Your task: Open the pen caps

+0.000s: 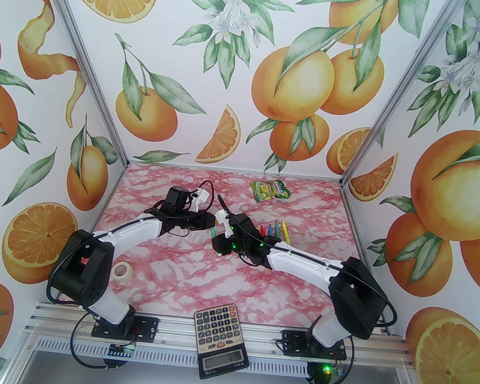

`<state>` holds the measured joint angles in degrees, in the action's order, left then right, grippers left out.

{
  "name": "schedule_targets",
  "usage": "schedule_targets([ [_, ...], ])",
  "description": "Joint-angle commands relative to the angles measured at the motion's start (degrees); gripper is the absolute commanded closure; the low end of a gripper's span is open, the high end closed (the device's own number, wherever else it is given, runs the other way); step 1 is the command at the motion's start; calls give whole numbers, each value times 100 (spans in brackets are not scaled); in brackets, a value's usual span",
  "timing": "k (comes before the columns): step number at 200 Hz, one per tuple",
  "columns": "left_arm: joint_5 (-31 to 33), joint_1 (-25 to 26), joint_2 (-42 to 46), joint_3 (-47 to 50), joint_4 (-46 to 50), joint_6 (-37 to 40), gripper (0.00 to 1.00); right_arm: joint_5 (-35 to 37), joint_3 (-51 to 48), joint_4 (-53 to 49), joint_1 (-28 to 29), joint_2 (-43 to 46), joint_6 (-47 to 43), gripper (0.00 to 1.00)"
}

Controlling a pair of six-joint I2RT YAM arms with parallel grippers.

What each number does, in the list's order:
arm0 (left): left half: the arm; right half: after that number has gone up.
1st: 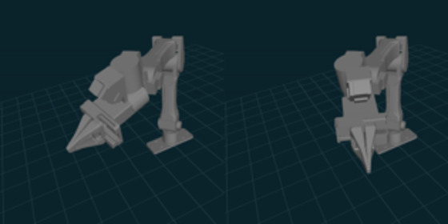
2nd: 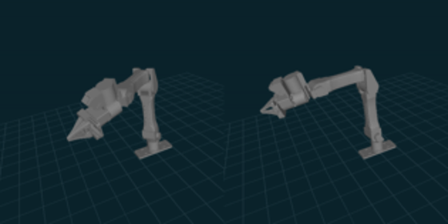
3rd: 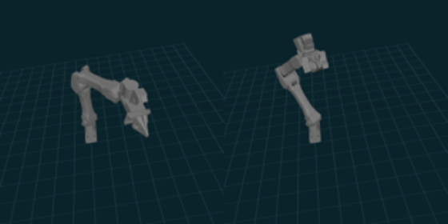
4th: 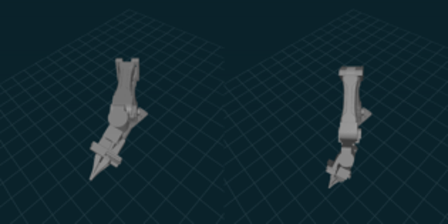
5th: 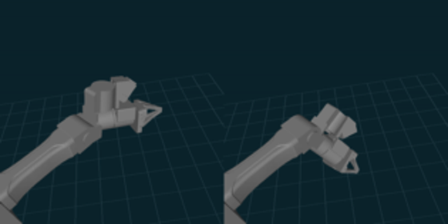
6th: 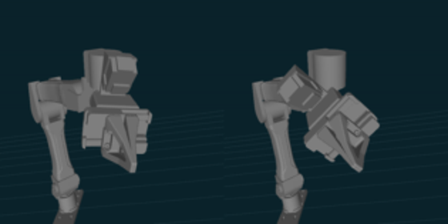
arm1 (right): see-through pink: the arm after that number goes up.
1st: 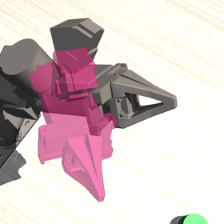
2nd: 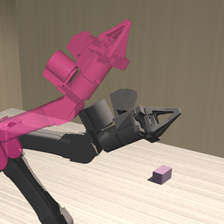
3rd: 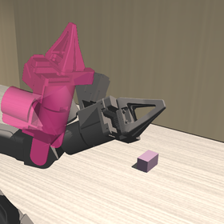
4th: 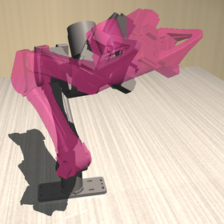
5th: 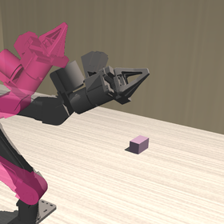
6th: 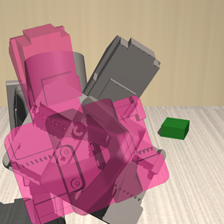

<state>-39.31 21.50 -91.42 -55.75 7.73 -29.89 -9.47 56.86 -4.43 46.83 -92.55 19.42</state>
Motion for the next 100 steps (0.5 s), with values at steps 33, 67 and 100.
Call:
schedule_targets([
  [33,-248,10,-43,-138,-144,-45,95,29,68,376,-17,-248,-17,61],
  [67,-279,-7,9,-156,-123,-66,96,11,148,396,-24,-369,-8,74],
  [100,-244,-87,7,-147,-188,-135,100,-18,-12,366,-16,-252,-39,87],
])
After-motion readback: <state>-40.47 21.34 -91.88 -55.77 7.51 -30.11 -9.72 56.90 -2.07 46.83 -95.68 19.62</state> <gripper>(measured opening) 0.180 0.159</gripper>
